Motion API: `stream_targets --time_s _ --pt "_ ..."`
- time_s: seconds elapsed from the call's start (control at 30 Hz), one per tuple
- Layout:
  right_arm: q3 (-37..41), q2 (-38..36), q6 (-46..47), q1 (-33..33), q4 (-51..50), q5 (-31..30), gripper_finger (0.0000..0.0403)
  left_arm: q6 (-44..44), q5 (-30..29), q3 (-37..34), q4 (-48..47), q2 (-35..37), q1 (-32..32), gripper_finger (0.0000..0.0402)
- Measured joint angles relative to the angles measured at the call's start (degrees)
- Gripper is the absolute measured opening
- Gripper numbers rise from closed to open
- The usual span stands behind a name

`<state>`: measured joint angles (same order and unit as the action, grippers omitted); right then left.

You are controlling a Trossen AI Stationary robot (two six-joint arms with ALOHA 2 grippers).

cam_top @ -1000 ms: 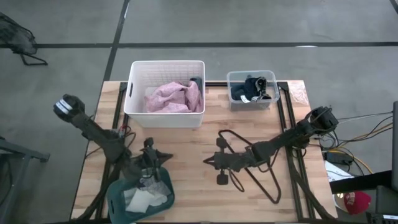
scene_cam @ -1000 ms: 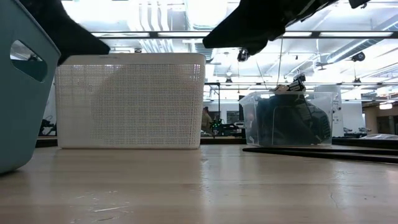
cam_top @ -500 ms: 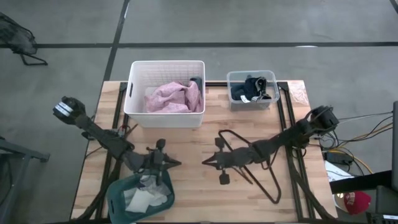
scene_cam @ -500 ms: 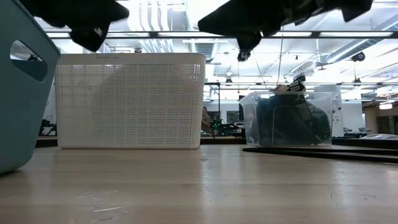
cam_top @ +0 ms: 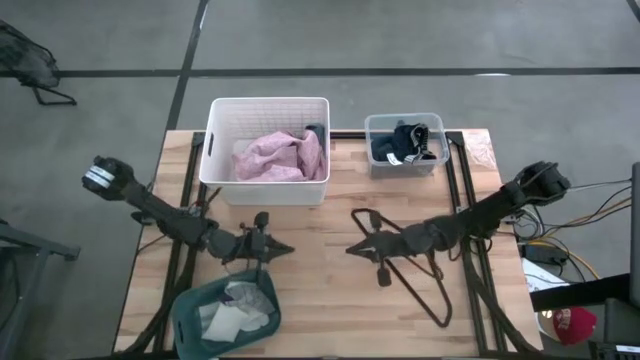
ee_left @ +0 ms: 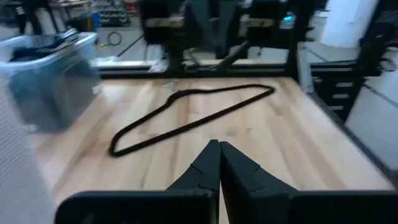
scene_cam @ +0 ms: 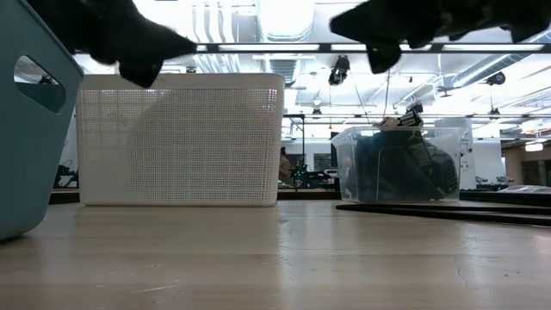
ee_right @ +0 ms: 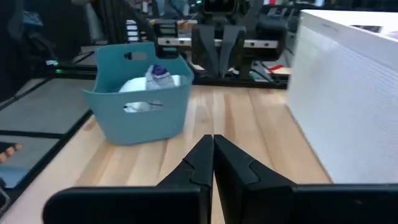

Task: Pick & Place Cloths
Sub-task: Return to Home Position

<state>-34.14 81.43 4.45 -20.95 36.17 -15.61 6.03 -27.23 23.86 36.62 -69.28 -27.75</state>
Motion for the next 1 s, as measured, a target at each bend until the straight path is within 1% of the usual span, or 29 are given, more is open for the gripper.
stream_targets --time_s 0.1,0.27,0.4,0.53,0.73,0.83,1.0 --pt "2.8 -1.9 0.1 -0.1 2.0 -2.1 0.0008 1.1 0.8 -2.3 0.0 2.0 2.1 0.0004" --pt "7.0 -5.2 0.1 0.0 3.9 -2.5 0.0008 1.8 2.3 -7.1 0.8 8.0 4.3 0.0012" --pt "8.6 -7.6 -1.2 0.0 3.9 -3.0 0.0008 2.7 2.7 -11.8 3.0 13.0 4.4 0.0008" --pt "9.7 -9.3 -1.7 0.0 4.0 -8.4 0.0008 3.1 2.6 -16.2 4.2 17.8 4.4 0.0004" --pt "10.5 -9.6 -1.5 0.0 4.1 -8.8 0.0008 3.4 2.5 -21.7 5.2 25.5 4.4 0.0015" --pt "10.8 -9.6 -2.3 0.0 3.8 -8.8 0.0008 3.3 2.6 -23.2 5.2 28.5 4.4 0.0015" --pt "10.8 -9.8 -2.4 0.0 3.9 -8.6 0.0008 2.4 2.7 -23.3 3.5 32.4 4.4 0.0008"
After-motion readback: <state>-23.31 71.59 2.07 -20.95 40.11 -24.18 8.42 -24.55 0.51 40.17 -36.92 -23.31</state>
